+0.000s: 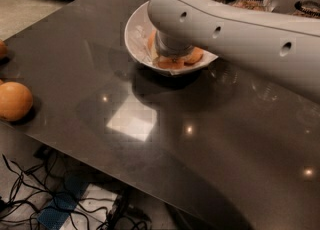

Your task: Pick orange from white bowl

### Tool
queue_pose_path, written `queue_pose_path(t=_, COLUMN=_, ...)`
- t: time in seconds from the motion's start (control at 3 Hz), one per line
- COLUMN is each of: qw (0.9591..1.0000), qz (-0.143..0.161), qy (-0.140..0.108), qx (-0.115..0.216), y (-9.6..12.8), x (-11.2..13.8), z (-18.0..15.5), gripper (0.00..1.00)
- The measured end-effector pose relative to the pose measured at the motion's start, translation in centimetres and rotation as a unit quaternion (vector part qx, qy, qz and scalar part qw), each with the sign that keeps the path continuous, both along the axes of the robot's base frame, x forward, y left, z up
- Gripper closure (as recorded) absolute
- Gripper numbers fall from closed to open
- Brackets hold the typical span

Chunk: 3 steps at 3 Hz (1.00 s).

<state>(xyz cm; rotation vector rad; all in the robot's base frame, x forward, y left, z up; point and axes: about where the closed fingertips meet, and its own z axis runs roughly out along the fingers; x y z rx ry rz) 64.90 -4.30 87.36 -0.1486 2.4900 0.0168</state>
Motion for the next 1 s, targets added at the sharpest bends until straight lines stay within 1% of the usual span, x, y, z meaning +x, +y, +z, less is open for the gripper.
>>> queue_pose_path(t=0.33, qw=0.9997, qz=0.023, qy=-0.009, qx=0.004, y=0.0, x=-0.3, z=0.6, gripper=1.0)
queue_pose_path(t=0.67, qw=0.9976, qz=0.061, qy=-0.027, qx=0.018, y=-0.5, x=-0.6, z=2.1, gripper=1.0)
queue_pose_path(t=1.0, qw=0.9923, qz=0.112, qy=-0.048, qx=0.025, y=-1.0, x=-1.1, z=3.4, gripper=1.0)
